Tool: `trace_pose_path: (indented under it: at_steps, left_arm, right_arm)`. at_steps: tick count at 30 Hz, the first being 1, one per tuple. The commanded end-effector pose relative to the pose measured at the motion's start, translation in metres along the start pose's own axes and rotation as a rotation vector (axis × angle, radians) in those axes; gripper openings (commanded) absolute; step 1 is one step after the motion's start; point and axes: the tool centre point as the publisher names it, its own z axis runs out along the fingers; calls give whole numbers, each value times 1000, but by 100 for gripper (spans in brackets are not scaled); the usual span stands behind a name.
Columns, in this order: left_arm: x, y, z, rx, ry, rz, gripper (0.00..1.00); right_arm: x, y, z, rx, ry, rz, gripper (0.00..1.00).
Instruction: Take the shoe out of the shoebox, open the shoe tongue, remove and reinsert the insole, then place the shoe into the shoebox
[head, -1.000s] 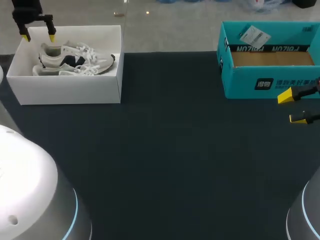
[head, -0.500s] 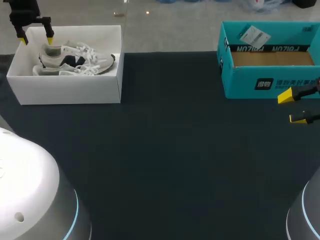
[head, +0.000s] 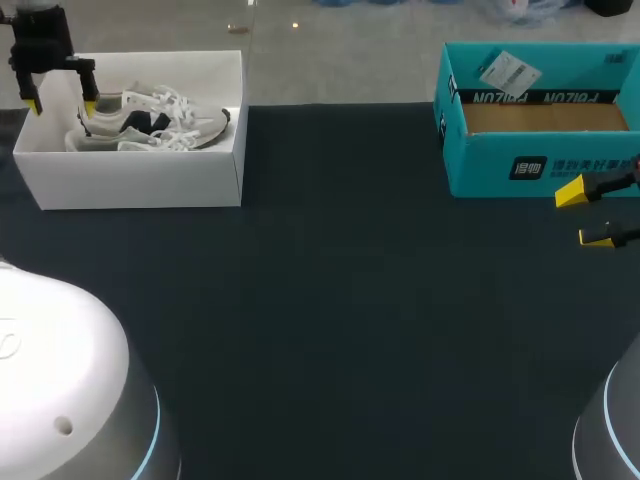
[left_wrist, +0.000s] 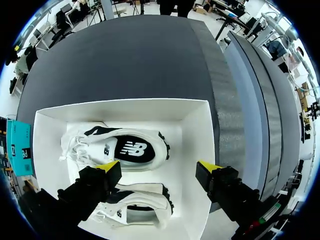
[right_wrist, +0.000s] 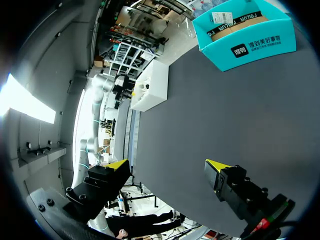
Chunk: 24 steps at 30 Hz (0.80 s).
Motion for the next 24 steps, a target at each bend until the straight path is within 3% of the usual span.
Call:
trace_pose_path:
  at_steps: [1, 9, 20, 24]
  left_arm:
    - [-8, -18, 13, -247, 24, -4, 100]
    - [-14, -23, 30, -206, 15, -17, 100]
    - [3, -20, 33, -161, 15, -15, 100]
    - [7, -14, 40, -135, 23, -8, 93]
  right_arm:
    - [0, -1, 0, -2, -2, 1, 100]
    - [0, -1, 0, -2, -2, 1, 100]
    - [0, -1, 0, -2, -2, 1, 100]
    - [0, -1, 0, -2, -2, 1, 100]
